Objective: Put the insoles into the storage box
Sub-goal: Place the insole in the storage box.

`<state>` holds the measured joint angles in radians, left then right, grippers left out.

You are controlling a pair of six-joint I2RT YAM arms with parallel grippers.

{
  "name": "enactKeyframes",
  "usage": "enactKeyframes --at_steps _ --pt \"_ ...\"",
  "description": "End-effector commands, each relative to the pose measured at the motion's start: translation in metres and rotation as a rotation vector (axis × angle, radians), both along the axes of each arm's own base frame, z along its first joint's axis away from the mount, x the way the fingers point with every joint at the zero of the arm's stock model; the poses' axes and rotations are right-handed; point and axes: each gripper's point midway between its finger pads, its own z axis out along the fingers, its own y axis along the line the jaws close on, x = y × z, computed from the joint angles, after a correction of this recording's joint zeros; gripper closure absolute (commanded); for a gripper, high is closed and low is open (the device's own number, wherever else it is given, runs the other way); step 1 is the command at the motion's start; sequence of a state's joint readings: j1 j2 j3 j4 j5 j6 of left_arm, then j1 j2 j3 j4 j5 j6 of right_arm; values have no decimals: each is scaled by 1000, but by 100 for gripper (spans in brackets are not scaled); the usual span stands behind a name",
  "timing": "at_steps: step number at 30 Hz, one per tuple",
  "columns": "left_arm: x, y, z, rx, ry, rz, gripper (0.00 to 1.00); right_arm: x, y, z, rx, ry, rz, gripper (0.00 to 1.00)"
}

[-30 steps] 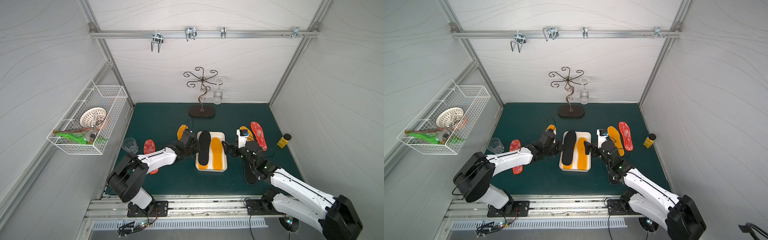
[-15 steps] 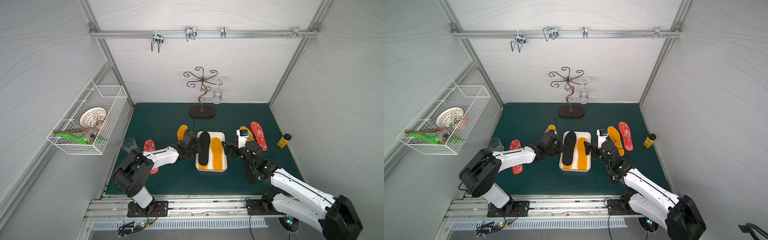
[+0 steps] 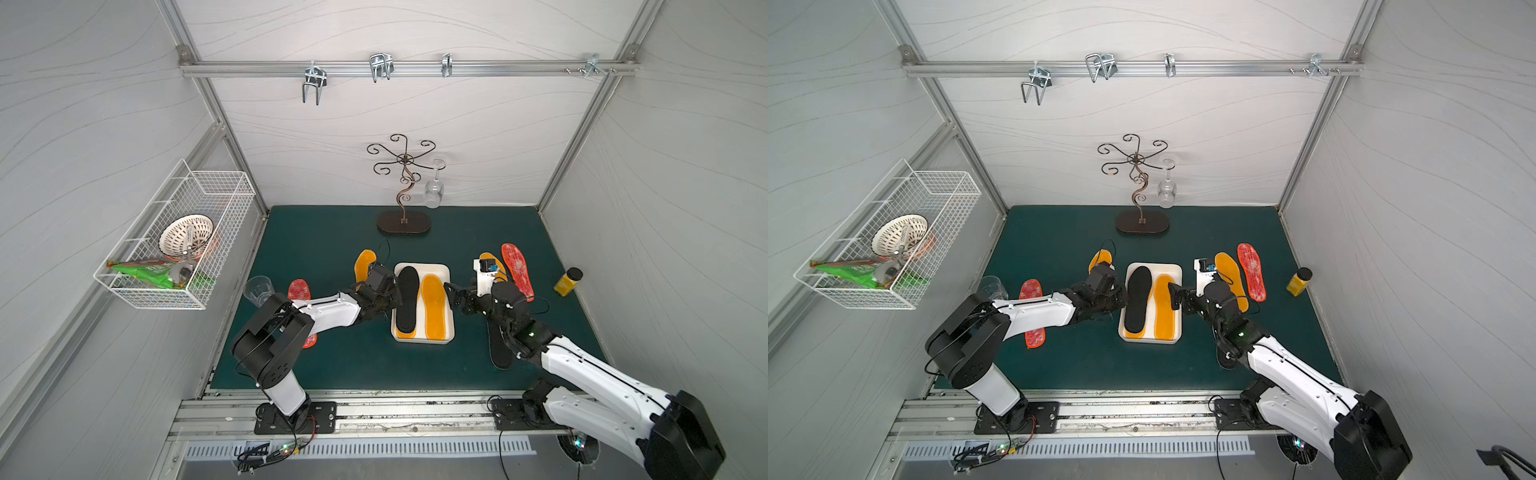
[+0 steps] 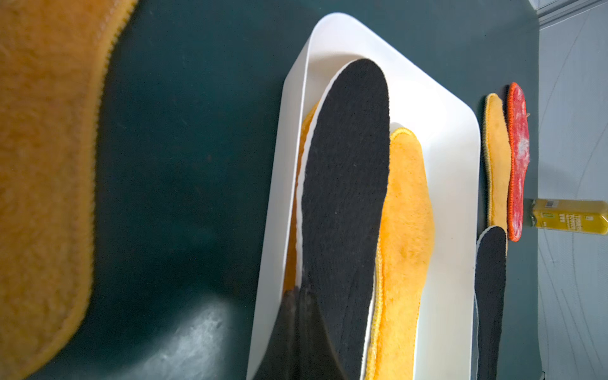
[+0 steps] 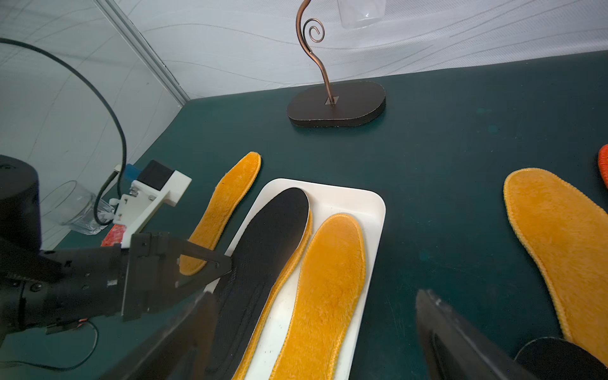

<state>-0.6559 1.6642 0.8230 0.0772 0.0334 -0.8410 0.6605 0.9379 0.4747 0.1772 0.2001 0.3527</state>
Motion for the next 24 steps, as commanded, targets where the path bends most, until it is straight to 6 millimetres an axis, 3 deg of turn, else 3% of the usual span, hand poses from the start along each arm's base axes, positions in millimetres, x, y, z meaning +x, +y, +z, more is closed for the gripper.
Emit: enactKeyframes --at_steps 1,7,10,15,24 --pt "12 -9 12 -15 -39 -1 100 -1 -1 -3 9 21 -4 1" --pt "11 -3 14 3 -38 18 100 -1 -1 -3 11 22 -3 1" --pt "10 -1 17 10 -40 17 81 0 -1 -4 11 26 -3 1" --pt "8 3 26 9 -60 28 72 1 0 -5 11 36 -3 1" --pt "3 16 53 24 -110 48 70 2 0 -6 8 39 -1 1"
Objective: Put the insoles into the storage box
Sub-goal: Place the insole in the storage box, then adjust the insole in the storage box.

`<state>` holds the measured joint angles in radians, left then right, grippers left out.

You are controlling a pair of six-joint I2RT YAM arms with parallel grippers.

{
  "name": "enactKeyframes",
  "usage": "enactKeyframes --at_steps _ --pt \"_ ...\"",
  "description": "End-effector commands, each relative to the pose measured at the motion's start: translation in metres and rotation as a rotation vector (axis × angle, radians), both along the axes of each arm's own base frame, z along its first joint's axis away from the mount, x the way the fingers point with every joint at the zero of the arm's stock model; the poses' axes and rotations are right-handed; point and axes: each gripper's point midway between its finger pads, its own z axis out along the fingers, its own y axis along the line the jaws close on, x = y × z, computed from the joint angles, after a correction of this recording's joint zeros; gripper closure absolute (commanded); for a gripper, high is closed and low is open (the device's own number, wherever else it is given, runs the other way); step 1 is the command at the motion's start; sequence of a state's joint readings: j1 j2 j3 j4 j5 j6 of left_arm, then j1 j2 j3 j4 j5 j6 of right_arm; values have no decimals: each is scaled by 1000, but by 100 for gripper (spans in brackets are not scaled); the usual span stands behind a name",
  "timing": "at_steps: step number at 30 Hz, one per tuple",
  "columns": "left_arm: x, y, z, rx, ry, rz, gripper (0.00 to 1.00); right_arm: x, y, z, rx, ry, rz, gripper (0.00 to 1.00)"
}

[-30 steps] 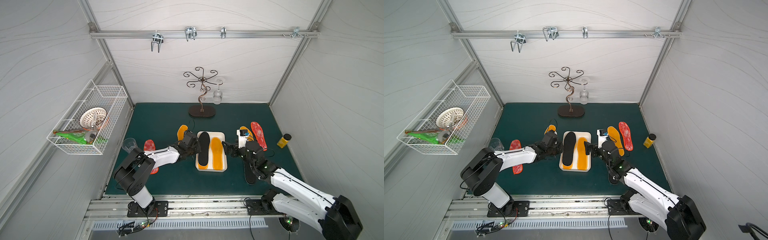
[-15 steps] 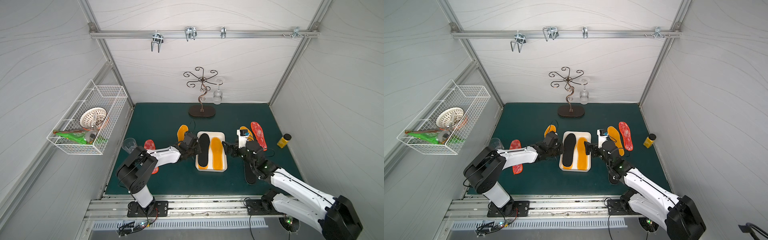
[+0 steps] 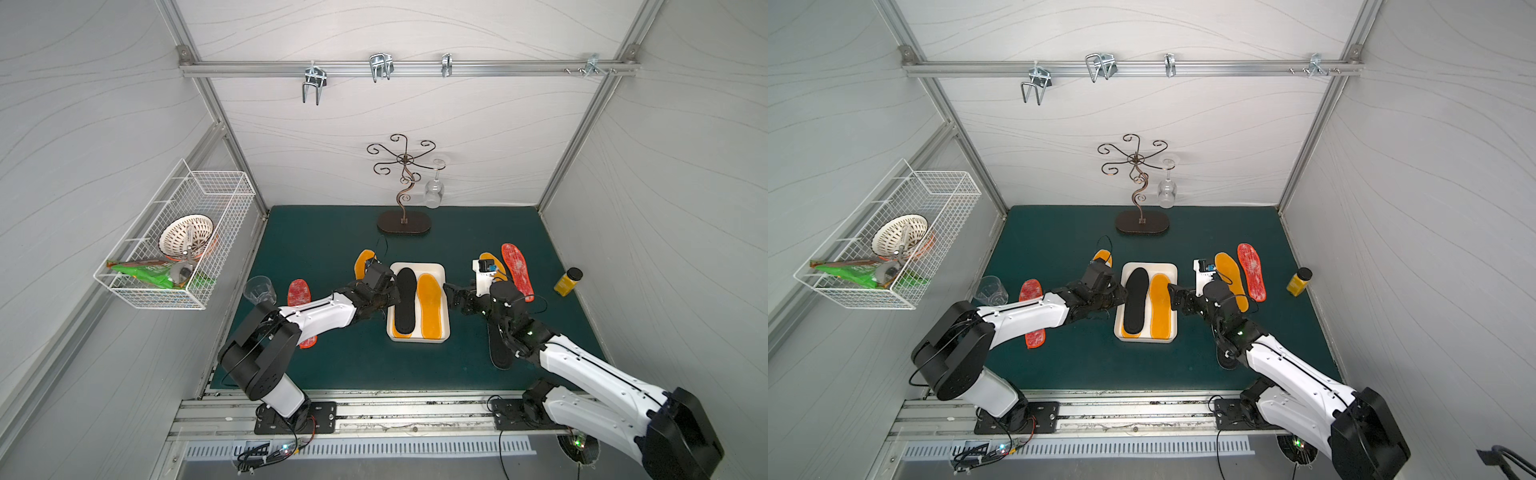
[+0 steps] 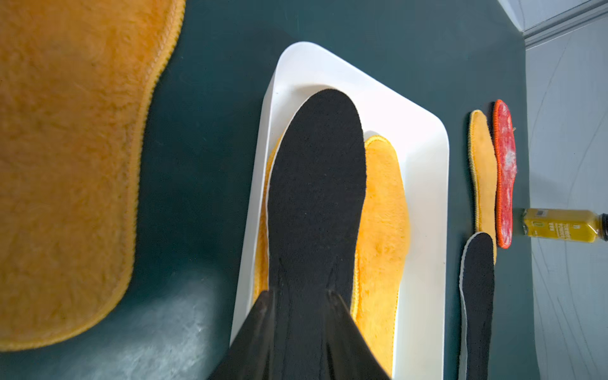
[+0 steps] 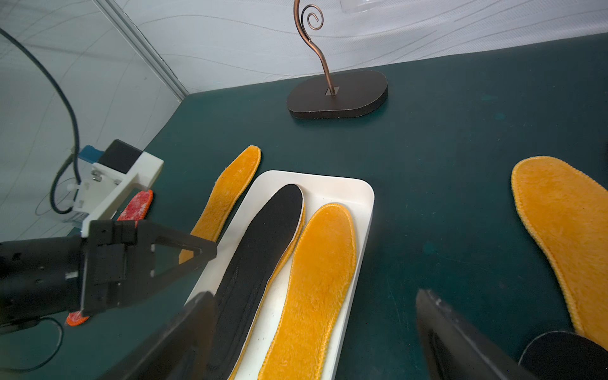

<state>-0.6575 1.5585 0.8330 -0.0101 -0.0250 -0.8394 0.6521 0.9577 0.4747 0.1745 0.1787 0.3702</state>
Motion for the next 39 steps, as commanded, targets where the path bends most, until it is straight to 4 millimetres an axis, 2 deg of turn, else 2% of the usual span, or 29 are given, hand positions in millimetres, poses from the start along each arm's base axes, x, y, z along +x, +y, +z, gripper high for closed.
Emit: enactKeyframes --at_steps 1,3,5,6,8,9,10,14,17,21,28,33,39 --pt "3 8 26 15 -70 19 70 2 -1 0 -3 11 -7 1" --pt "1 18 34 40 -98 39 70 4 0 -1 2 26 3 5" --pt "0 27 37 67 -121 56 70 4 11 -5 25 65 62 14" --pt "0 33 37 80 -122 65 70 4 21 -5 33 88 118 26" --pt "-2 44 31 90 -102 82 72 1 44 -12 26 160 226 77" --pt "-4 50 28 84 -88 92 73 0 55 -16 20 213 267 92" --pt "-5 57 24 72 -75 103 74 -3 66 -19 15 257 313 100" --pt "-14 81 17 64 -62 140 75 -23 98 -39 -134 346 381 100" --pt "-21 86 16 90 -63 113 75 -35 108 -64 -253 444 392 100" --pt "-29 85 7 124 -27 60 77 -41 107 -92 -363 551 370 100" --pt "-36 80 -5 97 -6 36 78 -40 99 -126 -441 651 309 100" --pt "-37 77 -11 114 5 8 78 -37 99 -143 -473 671 292 100" --pt "-35 67 -22 123 31 -25 79 -29 105 -145 -474 665 283 100"
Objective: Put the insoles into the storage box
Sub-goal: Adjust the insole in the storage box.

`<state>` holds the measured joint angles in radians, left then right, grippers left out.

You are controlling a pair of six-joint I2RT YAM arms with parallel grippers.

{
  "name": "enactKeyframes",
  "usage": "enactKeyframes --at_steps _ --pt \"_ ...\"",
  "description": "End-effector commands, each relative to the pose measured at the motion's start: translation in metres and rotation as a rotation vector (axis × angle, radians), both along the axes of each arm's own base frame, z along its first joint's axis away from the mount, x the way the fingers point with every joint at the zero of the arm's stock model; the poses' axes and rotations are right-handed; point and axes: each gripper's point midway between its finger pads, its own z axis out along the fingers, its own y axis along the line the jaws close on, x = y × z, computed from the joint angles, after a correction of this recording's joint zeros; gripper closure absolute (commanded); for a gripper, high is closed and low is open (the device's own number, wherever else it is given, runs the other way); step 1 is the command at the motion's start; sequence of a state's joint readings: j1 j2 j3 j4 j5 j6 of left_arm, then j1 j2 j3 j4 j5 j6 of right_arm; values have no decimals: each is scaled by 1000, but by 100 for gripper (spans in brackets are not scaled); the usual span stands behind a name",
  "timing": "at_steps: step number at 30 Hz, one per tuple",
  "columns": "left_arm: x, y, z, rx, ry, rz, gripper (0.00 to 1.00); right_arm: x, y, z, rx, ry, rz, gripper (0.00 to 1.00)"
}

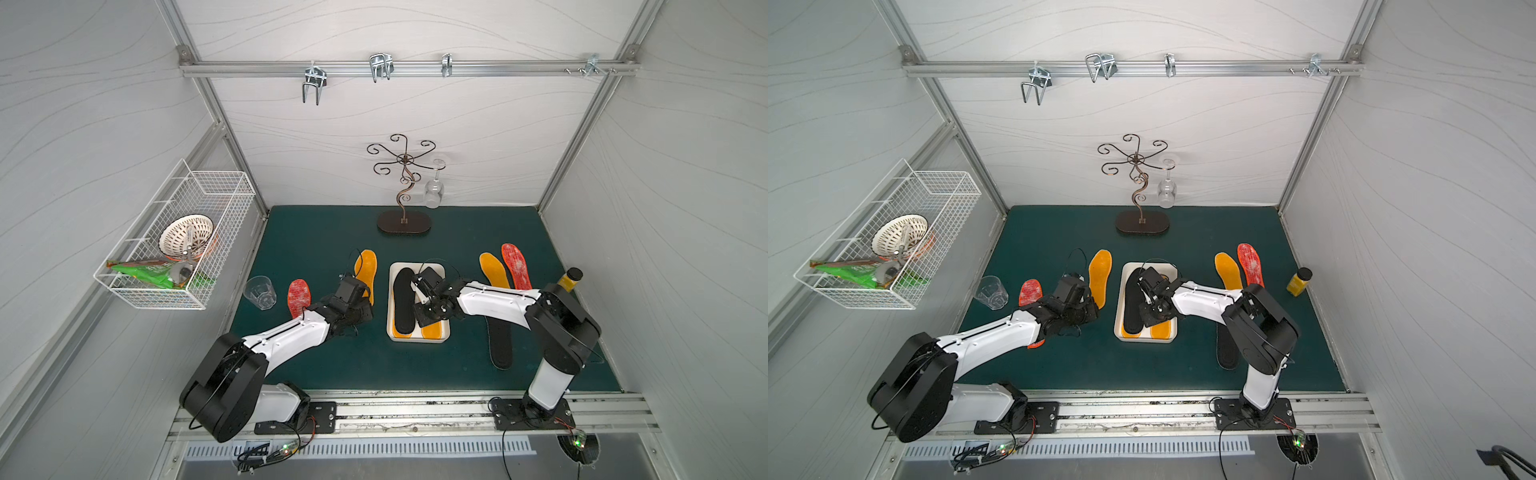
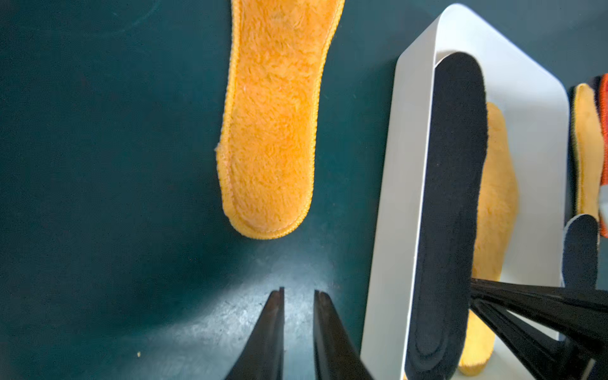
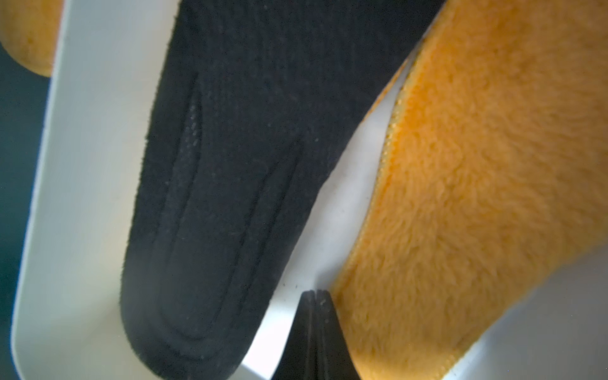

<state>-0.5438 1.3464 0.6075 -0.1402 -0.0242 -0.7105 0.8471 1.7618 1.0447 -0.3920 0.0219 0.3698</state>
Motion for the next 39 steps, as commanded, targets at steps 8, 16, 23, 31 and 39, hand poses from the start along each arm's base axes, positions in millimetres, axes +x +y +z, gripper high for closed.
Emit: enactKeyframes --at_steps 8,16,23,31,39 --pt "13 -27 -9 -19 -1 -58 81 10 1 -4 -41 -14 -33 100" --pt "12 -44 -13 -14 10 -91 81 12 10 -5 -40 -17 -20 100" --pt "10 -47 -15 -23 20 -94 82 2 30 -3 25 11 36 100" --pt "7 -37 -8 -6 5 -57 82 7 15 18 7 -27 15 100" --pt "10 -29 22 3 -71 -49 81 19 -37 56 -24 -44 -74 75"
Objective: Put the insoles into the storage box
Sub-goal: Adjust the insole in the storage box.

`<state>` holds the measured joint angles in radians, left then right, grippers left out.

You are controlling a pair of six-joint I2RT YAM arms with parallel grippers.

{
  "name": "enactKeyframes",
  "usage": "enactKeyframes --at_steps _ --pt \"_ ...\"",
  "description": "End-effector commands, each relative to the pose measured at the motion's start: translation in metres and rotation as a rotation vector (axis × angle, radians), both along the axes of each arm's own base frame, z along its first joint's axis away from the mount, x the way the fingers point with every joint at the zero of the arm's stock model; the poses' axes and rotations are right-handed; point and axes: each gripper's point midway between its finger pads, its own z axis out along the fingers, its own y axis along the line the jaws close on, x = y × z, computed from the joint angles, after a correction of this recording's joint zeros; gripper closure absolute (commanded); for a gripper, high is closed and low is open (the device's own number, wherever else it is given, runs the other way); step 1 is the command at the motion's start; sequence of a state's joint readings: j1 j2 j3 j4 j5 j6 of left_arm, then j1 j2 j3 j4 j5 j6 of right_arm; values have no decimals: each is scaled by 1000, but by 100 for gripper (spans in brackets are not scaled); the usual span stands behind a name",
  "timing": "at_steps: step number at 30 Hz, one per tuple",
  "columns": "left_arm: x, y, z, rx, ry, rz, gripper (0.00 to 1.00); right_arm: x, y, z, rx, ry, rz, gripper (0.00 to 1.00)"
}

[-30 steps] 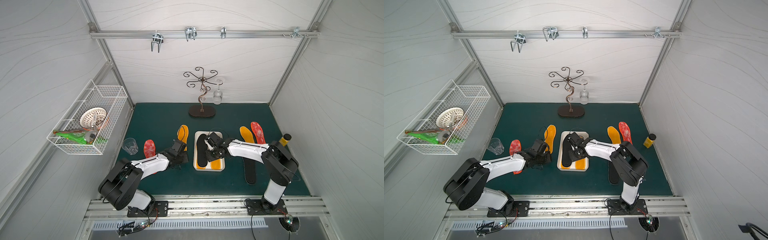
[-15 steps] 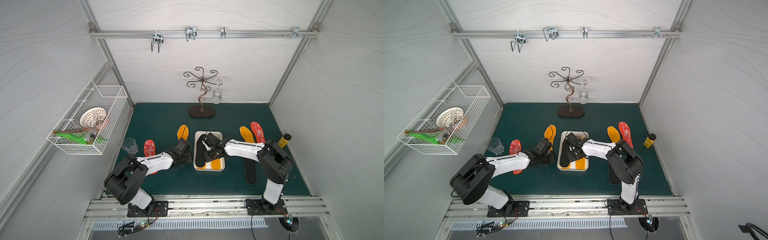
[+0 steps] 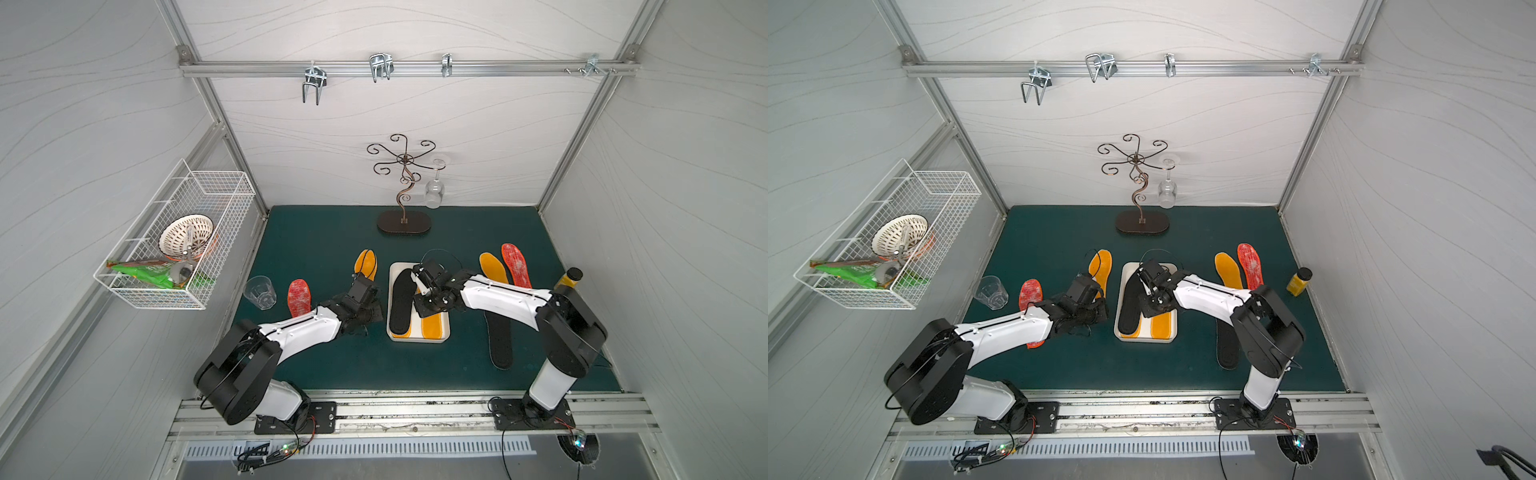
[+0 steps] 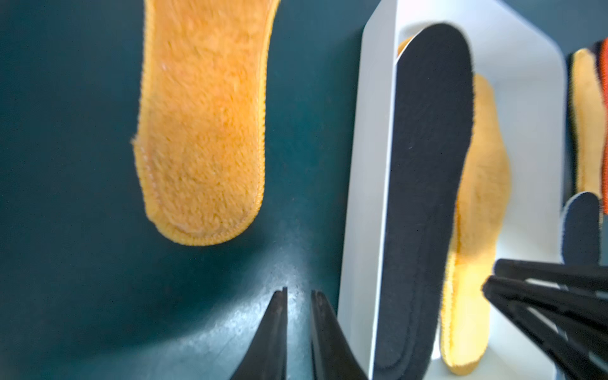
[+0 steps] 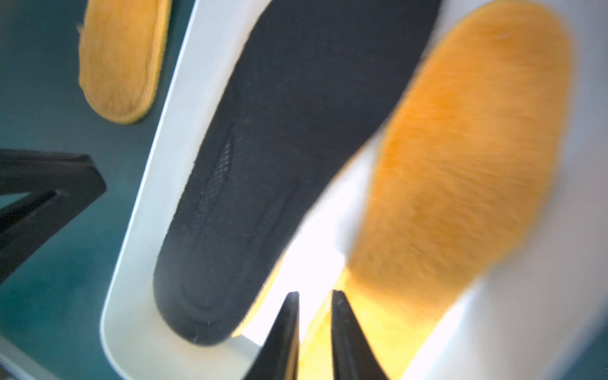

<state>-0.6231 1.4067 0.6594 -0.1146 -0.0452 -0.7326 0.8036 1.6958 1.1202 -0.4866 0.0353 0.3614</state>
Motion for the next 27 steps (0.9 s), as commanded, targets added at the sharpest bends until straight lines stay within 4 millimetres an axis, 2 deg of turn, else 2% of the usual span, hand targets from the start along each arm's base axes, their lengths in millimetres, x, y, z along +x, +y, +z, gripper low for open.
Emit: enactKeyframes --at_steps 1,4,6,9,11,15,18,20,22,27 --pt "7 1 22 8 -63 -1 81 2 -39 21 -49 -5 -57 74" --pt "8 -1 38 -4 -101 -23 81 12 -82 37 -41 -11 -190 63" --pt "8 -6 50 -17 -124 -61 80 19 -123 41 -26 3 -330 60" --pt "4 -25 69 -42 -145 -161 75 20 -186 29 -10 52 -553 55" --pt "-1 -42 82 -39 -165 -241 72 14 -218 16 18 110 -683 53" --pt "-14 -84 98 -63 -182 -413 65 -2 -258 -1 23 128 -878 51" --pt "-21 -110 98 -93 -171 -490 64 -11 -282 -11 -9 123 -990 49" --pt "-22 -119 94 -106 -150 -504 64 -17 -287 -20 3 145 -1027 49" --pt "-22 -123 88 -109 -129 -506 64 -19 -282 -27 38 170 -1021 49" --pt "-18 -119 81 -73 -125 -483 64 -24 -258 -38 157 238 -984 49"
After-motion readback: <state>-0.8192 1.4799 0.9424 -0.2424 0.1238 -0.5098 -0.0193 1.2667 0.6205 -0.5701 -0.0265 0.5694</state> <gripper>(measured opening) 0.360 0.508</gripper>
